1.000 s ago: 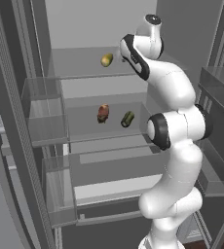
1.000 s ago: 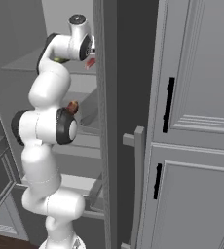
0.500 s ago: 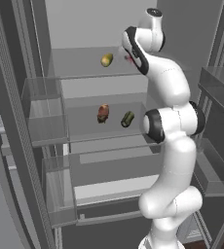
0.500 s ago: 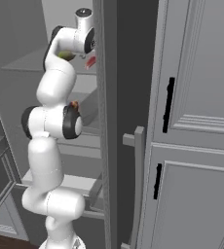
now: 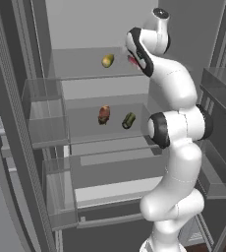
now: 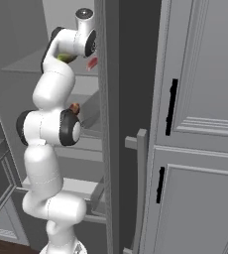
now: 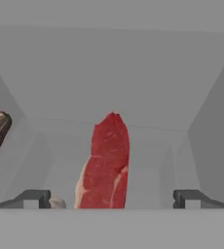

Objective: Place one cucumber and one steak in each tupperware on the nearby counter, to pack two identical lunches.

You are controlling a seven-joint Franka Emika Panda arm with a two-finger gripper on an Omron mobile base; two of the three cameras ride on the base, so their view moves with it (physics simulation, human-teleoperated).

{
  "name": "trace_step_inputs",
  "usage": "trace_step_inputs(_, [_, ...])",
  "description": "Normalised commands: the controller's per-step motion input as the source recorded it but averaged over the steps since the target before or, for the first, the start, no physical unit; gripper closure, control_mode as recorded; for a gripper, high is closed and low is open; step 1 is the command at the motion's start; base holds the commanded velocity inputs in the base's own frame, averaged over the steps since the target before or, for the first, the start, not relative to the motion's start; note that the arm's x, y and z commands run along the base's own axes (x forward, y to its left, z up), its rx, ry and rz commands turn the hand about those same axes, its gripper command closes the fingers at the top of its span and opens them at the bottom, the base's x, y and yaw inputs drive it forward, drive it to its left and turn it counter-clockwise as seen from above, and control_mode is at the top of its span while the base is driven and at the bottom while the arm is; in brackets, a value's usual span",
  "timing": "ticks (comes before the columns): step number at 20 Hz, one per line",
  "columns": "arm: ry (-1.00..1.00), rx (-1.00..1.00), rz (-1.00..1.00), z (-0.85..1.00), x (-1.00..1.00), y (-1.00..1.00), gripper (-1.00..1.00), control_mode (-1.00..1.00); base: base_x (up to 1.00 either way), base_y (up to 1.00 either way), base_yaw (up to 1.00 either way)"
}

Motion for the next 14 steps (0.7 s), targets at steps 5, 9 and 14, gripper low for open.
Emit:
trace_step_inputs(5, [-0.2, 0.0, 0.0, -0.35, -0.13, 0.01, -1.0, -1.0, 0.0, 0.0, 0.0])
trace_step_inputs(9, [-0.01, 0.0, 0.0, 0.0, 0.09, 0.14, -1.0, -1.0, 0.0, 0.0, 0.0])
trace_step_inputs(14, [0.0, 0.0, 0.0, 0.08, 0.0, 0.05, -1.0, -1.0, 0.0, 0.0, 0.0])
